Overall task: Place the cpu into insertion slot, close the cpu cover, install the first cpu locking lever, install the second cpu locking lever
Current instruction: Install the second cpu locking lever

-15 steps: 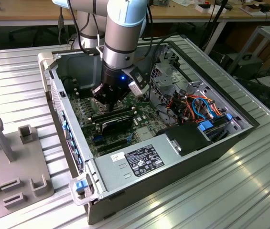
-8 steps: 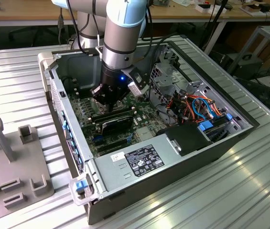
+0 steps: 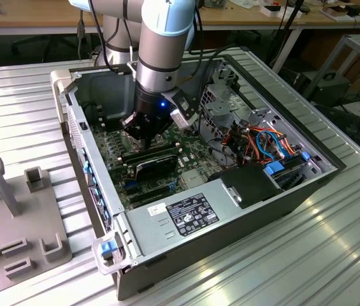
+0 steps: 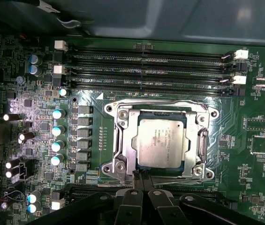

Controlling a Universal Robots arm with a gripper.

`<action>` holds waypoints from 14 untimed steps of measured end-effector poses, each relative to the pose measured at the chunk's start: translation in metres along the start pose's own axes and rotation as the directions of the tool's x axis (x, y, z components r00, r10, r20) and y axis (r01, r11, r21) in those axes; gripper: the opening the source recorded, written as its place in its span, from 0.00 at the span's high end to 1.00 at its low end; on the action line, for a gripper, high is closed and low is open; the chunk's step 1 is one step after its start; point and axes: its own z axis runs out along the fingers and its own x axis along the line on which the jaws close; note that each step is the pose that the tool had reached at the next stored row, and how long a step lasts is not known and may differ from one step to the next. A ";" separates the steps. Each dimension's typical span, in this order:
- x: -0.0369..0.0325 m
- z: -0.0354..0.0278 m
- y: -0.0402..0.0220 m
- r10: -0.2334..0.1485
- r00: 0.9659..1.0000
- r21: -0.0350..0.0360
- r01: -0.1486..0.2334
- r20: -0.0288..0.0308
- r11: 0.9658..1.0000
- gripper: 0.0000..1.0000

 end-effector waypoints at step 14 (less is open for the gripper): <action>0.0003 0.0019 0.0018 0.000 1.000 0.000 0.000 0.000 1.000 0.89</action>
